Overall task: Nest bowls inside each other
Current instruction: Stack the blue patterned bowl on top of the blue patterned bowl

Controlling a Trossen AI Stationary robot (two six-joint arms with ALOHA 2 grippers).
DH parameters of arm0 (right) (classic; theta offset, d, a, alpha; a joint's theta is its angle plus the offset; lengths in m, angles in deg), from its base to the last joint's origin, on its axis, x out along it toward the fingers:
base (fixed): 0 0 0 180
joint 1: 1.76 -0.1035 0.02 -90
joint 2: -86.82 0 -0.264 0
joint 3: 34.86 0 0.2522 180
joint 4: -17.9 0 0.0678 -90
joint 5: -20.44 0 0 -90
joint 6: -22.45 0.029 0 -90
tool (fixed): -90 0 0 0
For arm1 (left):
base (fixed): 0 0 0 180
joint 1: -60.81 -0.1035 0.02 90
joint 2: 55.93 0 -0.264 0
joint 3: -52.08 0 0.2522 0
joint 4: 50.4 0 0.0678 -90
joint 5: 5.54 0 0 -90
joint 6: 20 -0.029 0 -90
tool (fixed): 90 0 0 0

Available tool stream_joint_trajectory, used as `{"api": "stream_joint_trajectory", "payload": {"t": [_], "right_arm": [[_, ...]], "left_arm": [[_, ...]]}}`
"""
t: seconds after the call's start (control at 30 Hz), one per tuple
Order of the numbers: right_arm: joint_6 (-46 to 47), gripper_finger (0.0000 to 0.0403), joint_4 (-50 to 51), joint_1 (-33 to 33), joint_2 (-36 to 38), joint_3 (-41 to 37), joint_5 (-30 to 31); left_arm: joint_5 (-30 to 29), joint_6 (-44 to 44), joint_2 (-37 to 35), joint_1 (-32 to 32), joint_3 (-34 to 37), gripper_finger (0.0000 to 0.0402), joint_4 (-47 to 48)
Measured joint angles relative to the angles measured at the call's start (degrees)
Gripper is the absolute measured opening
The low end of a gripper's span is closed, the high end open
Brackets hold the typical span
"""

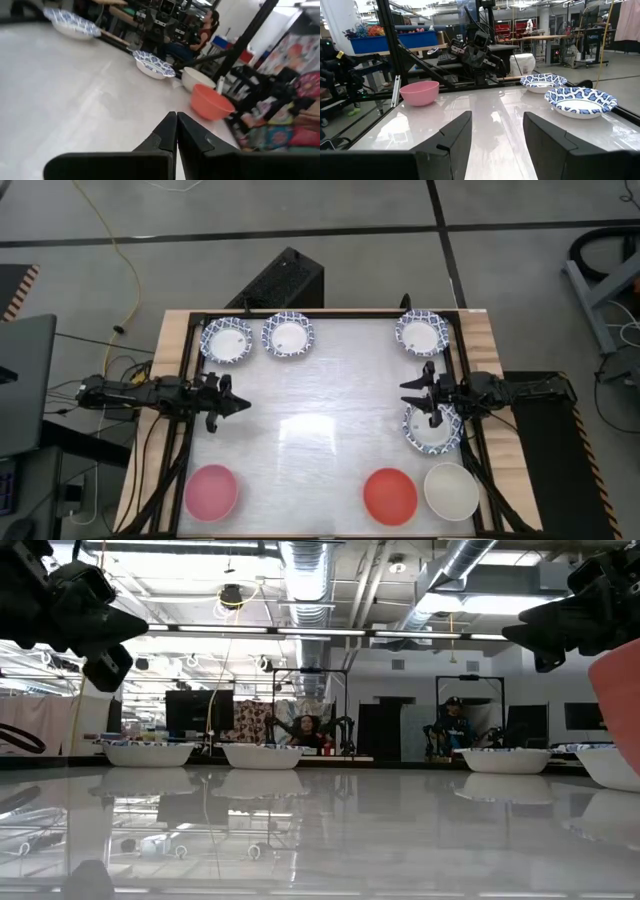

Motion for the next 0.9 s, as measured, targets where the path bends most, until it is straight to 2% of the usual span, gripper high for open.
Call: {"api": "stream_joint_trajectory", "payload": {"t": [0.07, 0.27, 0.37, 0.5, 0.57, 0.73, 0.83, 0.9], "right_arm": [[0.0, 0.0198, 0.0, 0.0, 0.0, 0.0, 0.0], [-0.2, 0.0198, 0.0, 0.1, 0.0, 0.0, 0.4], [-1.4, 0.0198, -0.2, 0.9, 0.0, 0.0, 1.9], [-1.4, 0.0198, -0.2, 1.7, 0.0, 0.0, 1.8], [-0.5, 0.0198, -0.3, 2.2, 0.0, 0.0, 2.4], [14.9, 0.0198, -1.1, 3.4, 0.0, 0.0, 3.2], [33.5, 0.0198, -1.3, 3.4, 0.0, 0.0, 3.2], [41.6, 0.0198, -1.3, 3.3, 0.0, 0.0, 3.5]], "left_arm": [[-0.2, 2.0, 0.0, 0.0, 0.0, 0.0000, 0.0], [-5.8, 8.3, 0.0, 0.0, 0.0, 0.0000, -2.9], [-11.4, 9.3, 0.0, 0.0, 0.0, 0.0000, -5.1], [-18.9, 18.2, 0.0, 0.0, 0.0, 0.0000, -10.9], [-22.8, 19.3, 0.0, 0.0, 0.0, 0.0000, -13.2], [-32.5, 18.8, 0.0, 0.0, 0.0, 0.0000, -20.8], [-35.5, 18.3, 0.0, 0.0, 0.0, 0.0000, -24.2], [-36.1, 17.4, 0.0, 0.0, 0.0, 0.0000, -25.5]]}}
